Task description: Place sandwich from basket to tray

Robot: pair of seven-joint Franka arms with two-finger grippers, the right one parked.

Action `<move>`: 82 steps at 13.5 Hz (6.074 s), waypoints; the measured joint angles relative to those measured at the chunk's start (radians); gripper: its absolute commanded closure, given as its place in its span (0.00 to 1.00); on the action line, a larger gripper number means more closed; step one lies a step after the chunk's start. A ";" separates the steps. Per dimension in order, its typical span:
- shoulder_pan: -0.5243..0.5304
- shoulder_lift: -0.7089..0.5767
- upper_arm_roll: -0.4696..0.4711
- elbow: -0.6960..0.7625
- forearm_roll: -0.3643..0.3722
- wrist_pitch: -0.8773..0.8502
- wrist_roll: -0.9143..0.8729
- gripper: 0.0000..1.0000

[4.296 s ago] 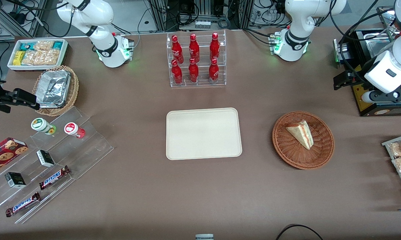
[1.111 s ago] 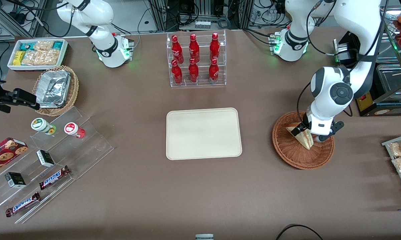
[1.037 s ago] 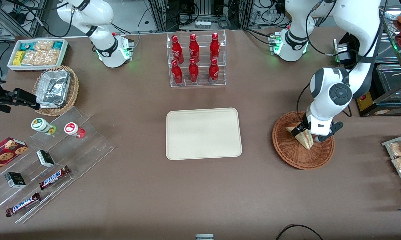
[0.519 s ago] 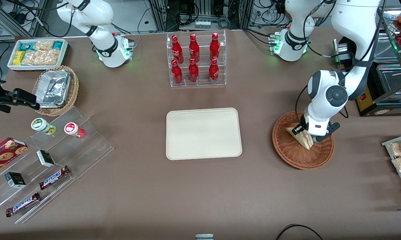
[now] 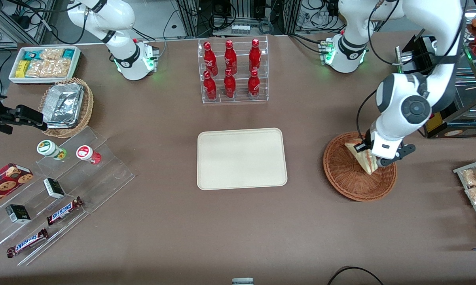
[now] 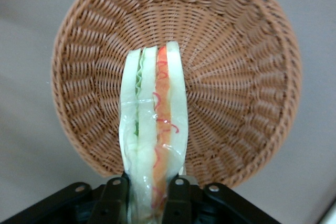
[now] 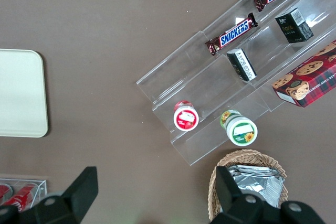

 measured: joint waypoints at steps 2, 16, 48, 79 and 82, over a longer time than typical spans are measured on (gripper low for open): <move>-0.013 0.001 -0.017 0.083 0.000 -0.085 0.033 1.00; -0.395 0.329 -0.058 0.473 -0.056 -0.125 0.026 1.00; -0.560 0.658 -0.114 0.799 -0.078 -0.102 -0.186 1.00; -0.524 0.542 -0.089 0.840 -0.076 -0.207 -0.147 0.00; -0.457 0.484 -0.088 0.839 -0.076 -0.307 -0.074 0.00</move>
